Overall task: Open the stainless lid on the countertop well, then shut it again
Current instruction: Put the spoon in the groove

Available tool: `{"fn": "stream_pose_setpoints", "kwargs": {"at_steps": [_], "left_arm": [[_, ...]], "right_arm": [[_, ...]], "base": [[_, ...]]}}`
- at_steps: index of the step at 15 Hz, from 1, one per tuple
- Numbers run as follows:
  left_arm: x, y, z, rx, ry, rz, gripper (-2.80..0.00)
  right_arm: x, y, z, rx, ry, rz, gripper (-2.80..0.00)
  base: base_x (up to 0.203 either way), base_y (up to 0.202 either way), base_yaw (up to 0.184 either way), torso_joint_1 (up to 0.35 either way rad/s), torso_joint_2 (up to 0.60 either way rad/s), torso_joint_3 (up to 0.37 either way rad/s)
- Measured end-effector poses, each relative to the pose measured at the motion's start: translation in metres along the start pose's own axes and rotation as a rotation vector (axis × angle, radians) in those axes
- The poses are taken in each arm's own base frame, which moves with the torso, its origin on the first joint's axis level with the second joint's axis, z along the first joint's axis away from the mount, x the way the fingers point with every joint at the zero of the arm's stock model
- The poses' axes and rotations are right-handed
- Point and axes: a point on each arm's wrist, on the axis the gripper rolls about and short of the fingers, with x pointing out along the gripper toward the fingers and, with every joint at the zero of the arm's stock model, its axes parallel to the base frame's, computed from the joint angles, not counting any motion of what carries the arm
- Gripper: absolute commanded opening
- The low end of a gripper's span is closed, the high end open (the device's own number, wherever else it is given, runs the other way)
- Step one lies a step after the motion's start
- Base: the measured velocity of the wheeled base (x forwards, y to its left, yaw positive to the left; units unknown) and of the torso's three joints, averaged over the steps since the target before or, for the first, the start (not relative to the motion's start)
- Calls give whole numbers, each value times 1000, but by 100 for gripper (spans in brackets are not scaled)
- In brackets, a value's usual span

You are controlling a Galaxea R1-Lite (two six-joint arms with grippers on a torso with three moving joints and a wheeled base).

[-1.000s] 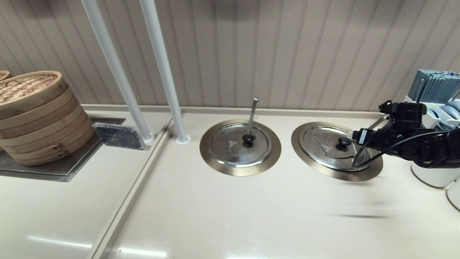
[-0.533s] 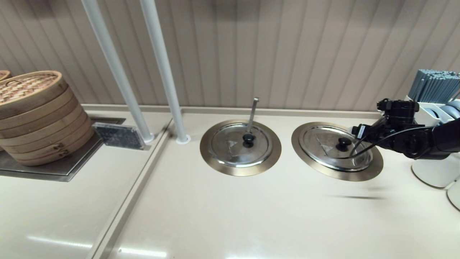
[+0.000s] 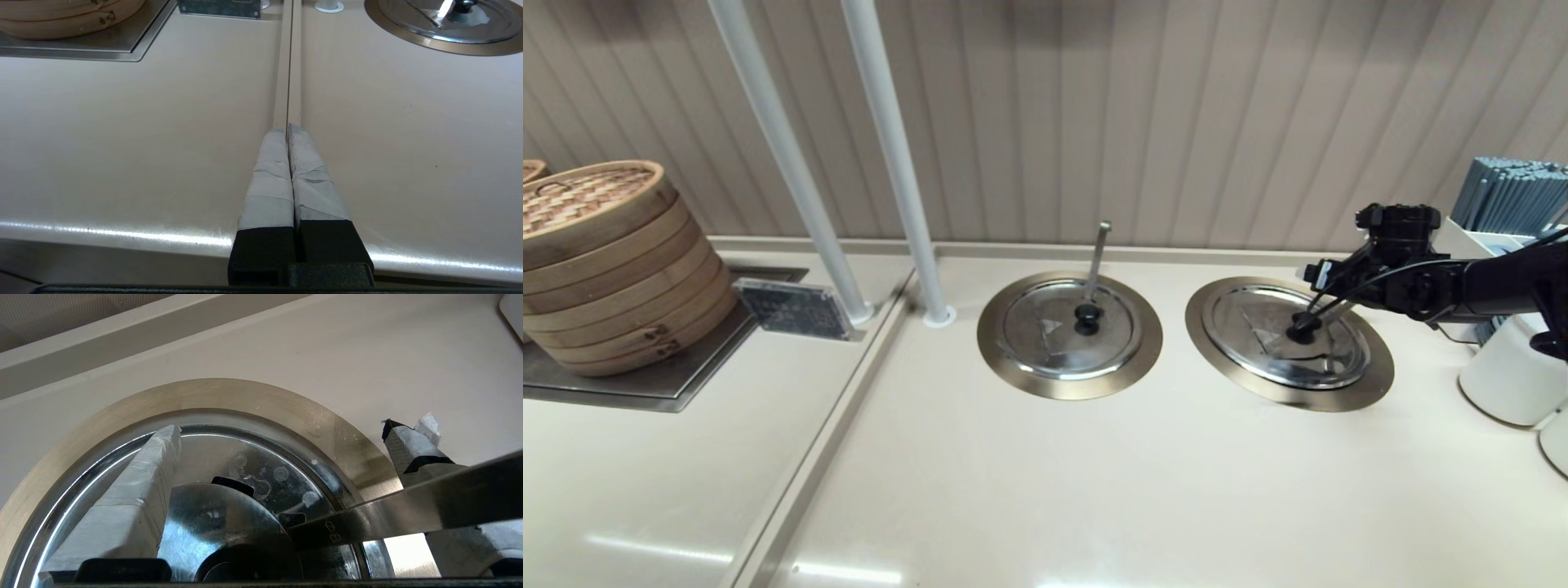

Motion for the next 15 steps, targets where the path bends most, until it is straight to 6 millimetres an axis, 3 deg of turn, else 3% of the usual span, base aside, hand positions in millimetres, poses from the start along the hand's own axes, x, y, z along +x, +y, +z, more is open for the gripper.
{"fn": "stream_pose_setpoints", "kwargs": {"at_steps": [5,10,15], "left_arm": [[0,0,0,0,0,0,-280],[0,0,0,0,0,0,-280],[0,0,0,0,0,0,-280]], "right_arm": [[19,10,8,-3,-1,10,0],[35,18,-8,-17,32,51,0],[37,36,-17,-29,22,113,0]], "base": [[0,0,0,0,0,0],[0,0,0,0,0,0],[0,0,0,0,0,0]]}}
